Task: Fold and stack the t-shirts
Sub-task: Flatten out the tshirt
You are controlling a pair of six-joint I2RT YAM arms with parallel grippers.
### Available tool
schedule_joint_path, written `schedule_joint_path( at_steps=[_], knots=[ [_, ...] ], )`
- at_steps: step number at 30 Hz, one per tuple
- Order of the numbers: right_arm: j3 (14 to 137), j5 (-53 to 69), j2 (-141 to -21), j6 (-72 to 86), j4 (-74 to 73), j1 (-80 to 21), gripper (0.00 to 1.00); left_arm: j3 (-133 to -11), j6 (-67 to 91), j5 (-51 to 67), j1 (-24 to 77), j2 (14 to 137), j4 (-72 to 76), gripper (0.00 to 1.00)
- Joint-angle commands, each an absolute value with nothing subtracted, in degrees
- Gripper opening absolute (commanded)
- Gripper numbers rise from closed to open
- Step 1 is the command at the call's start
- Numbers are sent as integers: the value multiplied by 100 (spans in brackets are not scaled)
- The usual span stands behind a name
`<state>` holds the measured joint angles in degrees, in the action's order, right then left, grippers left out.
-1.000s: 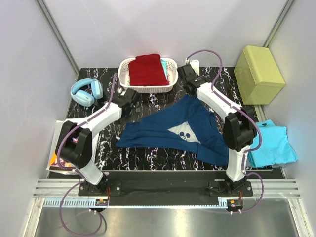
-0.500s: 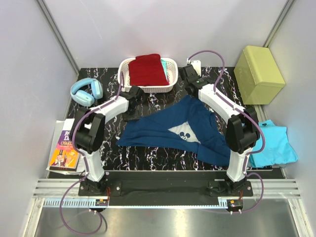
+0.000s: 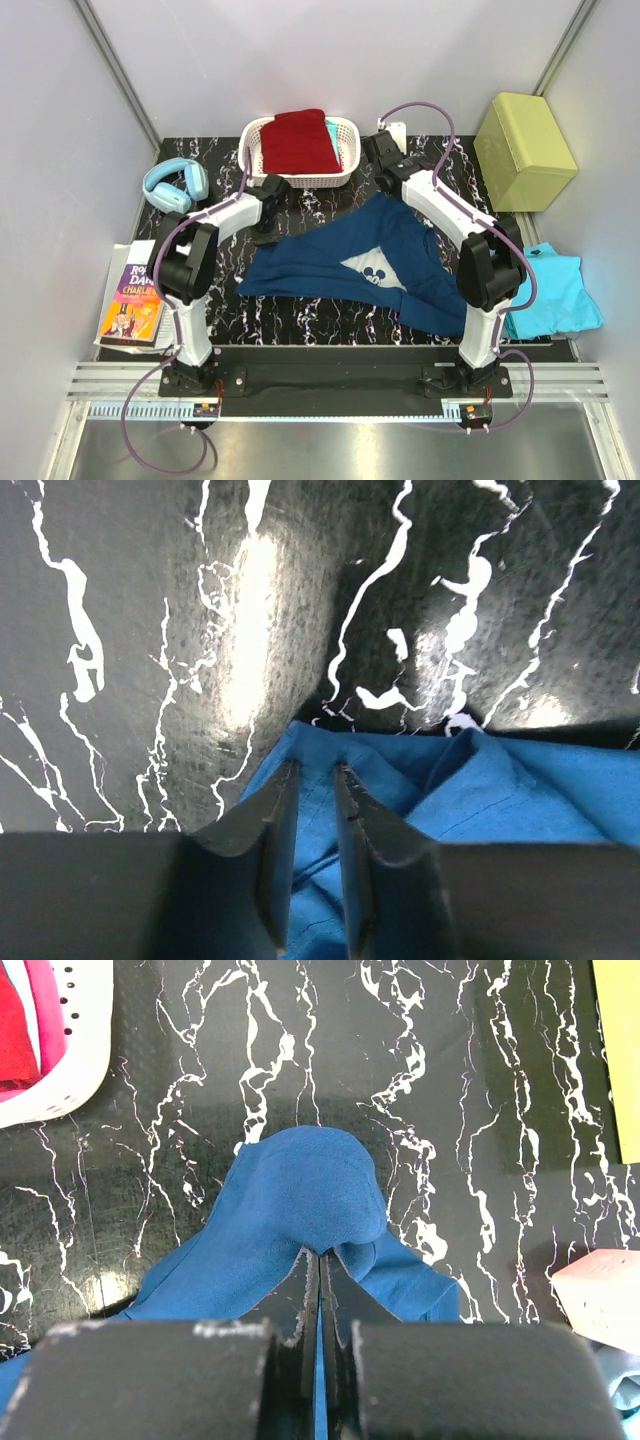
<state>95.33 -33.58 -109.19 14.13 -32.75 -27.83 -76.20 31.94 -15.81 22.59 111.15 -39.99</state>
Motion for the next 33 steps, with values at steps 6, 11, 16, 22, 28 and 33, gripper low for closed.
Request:
schedule_joint_path(
  at_steps=[6,11,16,22,28,33],
  knots=[
    [9501,-3410,-10635,1406,-3041,-2777,0,-7752,3164,-1503,2224,11207,-3850,0],
    [9457,-3419,-10495,1397,-3024,-2786,0,-7682,3164,-1652,2224,10680,-3867,0],
    [9518,-3428,-10213,1354,-3058,-2786,0,-7778,3112,-1810,2224,9802,-3999,0],
    [9878,-3480,-9800,1362,-3286,-2821,0,-8558,2971,-2056,2224,8984,-4429,0],
    [10230,-3753,-9273,1239,-3454,-2935,0,-9219,2988,-2145,2232,8325,-4693,0],
    [10626,-3902,-8851,1125,-3673,-3041,0,-9553,3006,-2127,2250,7928,-4877,0]
  ],
)
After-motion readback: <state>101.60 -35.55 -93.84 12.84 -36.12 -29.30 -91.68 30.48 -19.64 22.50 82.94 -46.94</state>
